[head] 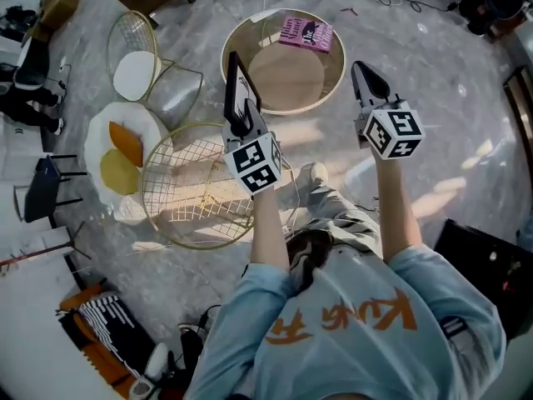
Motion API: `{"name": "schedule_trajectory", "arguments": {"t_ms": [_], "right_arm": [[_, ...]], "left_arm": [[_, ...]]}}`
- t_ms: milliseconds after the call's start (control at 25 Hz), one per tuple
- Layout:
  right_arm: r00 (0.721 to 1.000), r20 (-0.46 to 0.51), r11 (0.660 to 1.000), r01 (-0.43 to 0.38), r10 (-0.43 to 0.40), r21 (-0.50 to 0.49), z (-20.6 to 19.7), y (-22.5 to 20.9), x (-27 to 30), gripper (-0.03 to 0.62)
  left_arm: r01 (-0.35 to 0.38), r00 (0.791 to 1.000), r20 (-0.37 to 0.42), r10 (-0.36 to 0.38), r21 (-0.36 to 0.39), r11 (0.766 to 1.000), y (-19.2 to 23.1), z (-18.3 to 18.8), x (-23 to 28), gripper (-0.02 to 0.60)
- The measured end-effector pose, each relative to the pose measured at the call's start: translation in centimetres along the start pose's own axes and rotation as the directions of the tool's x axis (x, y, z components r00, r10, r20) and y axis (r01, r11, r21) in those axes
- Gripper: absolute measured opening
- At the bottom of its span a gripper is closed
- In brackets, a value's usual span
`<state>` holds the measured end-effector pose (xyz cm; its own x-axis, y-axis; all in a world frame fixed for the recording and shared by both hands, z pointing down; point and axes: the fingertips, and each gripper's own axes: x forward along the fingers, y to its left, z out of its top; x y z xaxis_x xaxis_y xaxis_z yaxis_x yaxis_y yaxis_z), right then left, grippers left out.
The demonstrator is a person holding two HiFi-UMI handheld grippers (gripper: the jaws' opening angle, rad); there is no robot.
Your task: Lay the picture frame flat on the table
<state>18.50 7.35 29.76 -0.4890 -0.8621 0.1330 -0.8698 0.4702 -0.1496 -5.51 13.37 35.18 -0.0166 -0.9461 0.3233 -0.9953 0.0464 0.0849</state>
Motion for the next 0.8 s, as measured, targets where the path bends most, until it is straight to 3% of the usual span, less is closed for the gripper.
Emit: {"name": "schedule_trajectory", "arguments": {"t_ms": [440,800], "right_arm": [[0.998,-0.018,0.997,-0.052,0.053,0.061,0.3,-6.2,9.0,-0.003],[0.998,0.005,0.996,-0.06,0.06,0.064,1.2,-7.4,11.0,-0.003]], "left_arm": [[-0.029,0.999,-0.035,0.031,0.043,0.999,-2.6,2.6,8.2,0.026],[-0.021,0.999,-0.037,0.023,0.033,0.999,-2.2,3.2,10.8,0.026]]}}
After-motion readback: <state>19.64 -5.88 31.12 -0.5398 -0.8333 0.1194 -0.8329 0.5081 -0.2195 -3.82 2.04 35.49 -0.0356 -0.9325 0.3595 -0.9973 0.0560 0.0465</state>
